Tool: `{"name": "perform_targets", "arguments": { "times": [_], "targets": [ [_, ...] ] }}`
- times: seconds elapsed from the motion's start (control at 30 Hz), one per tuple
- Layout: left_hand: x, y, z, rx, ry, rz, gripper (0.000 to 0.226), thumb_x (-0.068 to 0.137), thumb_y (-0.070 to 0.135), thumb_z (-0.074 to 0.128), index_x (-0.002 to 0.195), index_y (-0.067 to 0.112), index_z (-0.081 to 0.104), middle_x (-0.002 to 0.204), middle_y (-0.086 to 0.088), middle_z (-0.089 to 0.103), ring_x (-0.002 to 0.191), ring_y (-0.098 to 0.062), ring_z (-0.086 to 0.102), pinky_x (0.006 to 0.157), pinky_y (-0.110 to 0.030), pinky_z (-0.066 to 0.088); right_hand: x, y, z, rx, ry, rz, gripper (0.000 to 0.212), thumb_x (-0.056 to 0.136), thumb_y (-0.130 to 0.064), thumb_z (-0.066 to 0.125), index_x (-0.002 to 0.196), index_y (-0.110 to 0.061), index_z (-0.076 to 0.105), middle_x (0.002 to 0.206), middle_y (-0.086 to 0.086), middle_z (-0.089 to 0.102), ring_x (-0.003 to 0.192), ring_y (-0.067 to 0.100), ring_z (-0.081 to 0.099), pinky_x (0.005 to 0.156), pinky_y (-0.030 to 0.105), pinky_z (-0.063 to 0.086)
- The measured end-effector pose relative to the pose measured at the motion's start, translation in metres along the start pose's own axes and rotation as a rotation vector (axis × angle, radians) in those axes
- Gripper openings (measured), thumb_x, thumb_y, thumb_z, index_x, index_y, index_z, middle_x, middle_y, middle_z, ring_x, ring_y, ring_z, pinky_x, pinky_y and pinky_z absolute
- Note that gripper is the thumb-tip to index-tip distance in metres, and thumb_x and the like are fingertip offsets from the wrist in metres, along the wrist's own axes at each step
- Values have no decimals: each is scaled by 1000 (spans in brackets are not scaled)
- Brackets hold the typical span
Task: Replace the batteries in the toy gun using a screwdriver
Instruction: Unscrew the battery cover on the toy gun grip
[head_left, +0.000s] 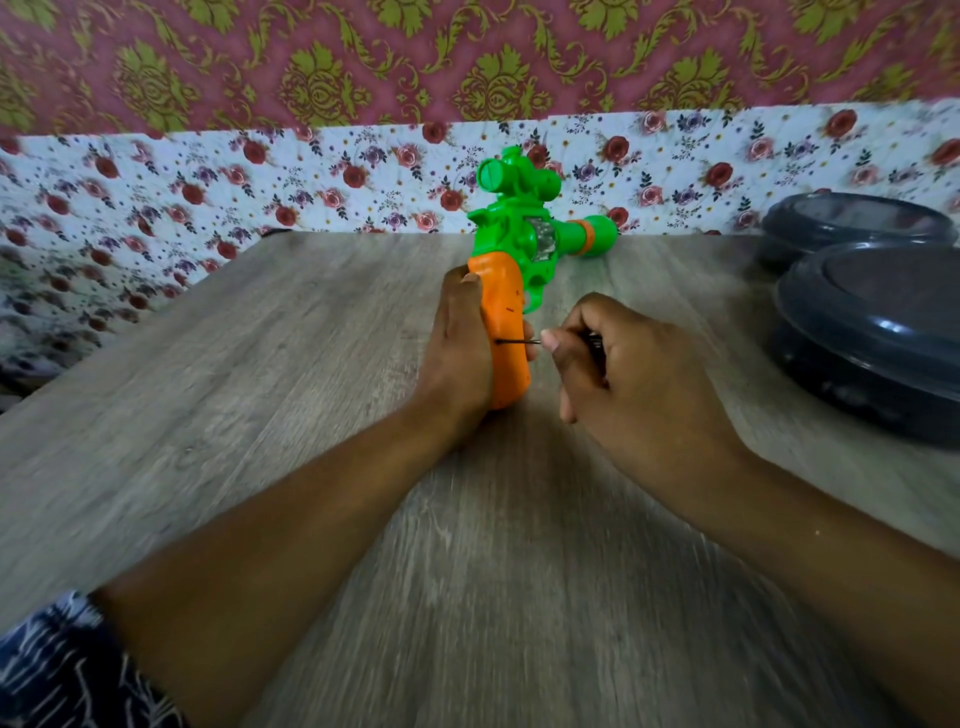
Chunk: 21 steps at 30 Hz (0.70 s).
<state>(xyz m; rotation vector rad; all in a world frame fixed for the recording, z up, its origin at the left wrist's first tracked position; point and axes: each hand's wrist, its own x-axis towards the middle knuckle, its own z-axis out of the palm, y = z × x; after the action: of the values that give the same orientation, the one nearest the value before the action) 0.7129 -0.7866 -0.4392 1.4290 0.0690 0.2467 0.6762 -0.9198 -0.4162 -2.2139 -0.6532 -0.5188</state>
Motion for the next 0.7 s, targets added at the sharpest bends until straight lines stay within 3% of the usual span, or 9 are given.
{"name": "perform_targets", "arguments": {
  "times": [0.1, 0.2, 0.23, 0.3, 0.4, 0.5, 0.6, 0.7],
  "targets": [
    [3, -2, -2, 6, 2, -26, 82, 71, 64, 29, 129, 10, 49, 104, -26, 65, 83, -30, 67, 88, -55, 51, 1, 0, -1, 110, 2, -11, 8, 88, -15, 58, 81, -17, 53, 67, -5, 61, 65, 10, 61, 65, 36, 52],
    [2, -4, -1, 26, -11, -25, 86, 69, 66, 30, 130, 7, 48, 108, -29, 64, 84, -33, 67, 86, -55, 52, 1, 1, -2, 157, 6, -35, 13, 86, -4, 58, 83, -18, 57, 68, -7, 61, 70, 3, 59, 63, 14, 45],
    [1, -1, -1, 45, 3, -13, 86, 70, 65, 30, 131, 6, 47, 107, -28, 64, 83, -31, 67, 85, -54, 52, 1, 0, -2, 158, 2, -44, 12, 86, -6, 57, 85, -17, 57, 70, -8, 61, 72, 1, 59, 65, 12, 44],
    [1, -1, -2, 53, 4, 8, 86, 71, 64, 31, 132, 5, 44, 101, -25, 65, 82, -30, 66, 84, -50, 53, 0, 0, 0, 125, -17, -50, 4, 90, -17, 54, 94, -16, 55, 80, -8, 65, 79, 3, 62, 72, 25, 51],
    [1, -1, -2, 39, 10, -3, 83, 74, 65, 33, 135, 10, 43, 104, -25, 65, 86, -34, 67, 81, -48, 54, -1, 1, 2, -41, -35, -18, 29, 93, -40, 37, 92, -14, 51, 80, 1, 69, 71, 21, 65, 65, 42, 52],
    [0, -1, -1, 68, 23, 13, 68, 88, 57, 25, 138, 12, 41, 103, -22, 64, 81, -25, 66, 73, -37, 54, -2, 3, 0, -106, -16, -54, 44, 96, -40, 32, 79, -8, 58, 61, 7, 64, 54, 22, 59, 58, 42, 51],
    [2, 0, -1, 55, 3, 8, 75, 81, 60, 28, 138, 11, 41, 112, -29, 62, 91, -32, 66, 77, -40, 56, -1, 5, 1, -114, 0, -90, 30, 94, -33, 46, 80, -10, 59, 59, 5, 63, 51, 19, 57, 53, 39, 49],
    [-2, 3, 2, 36, 10, 22, 81, 74, 60, 27, 134, 8, 45, 112, -30, 62, 90, -33, 65, 84, -50, 55, 1, 4, -1, -35, 26, -80, 9, 88, -24, 60, 83, -16, 61, 72, 0, 69, 59, 8, 60, 58, 32, 48]
  ]
}}
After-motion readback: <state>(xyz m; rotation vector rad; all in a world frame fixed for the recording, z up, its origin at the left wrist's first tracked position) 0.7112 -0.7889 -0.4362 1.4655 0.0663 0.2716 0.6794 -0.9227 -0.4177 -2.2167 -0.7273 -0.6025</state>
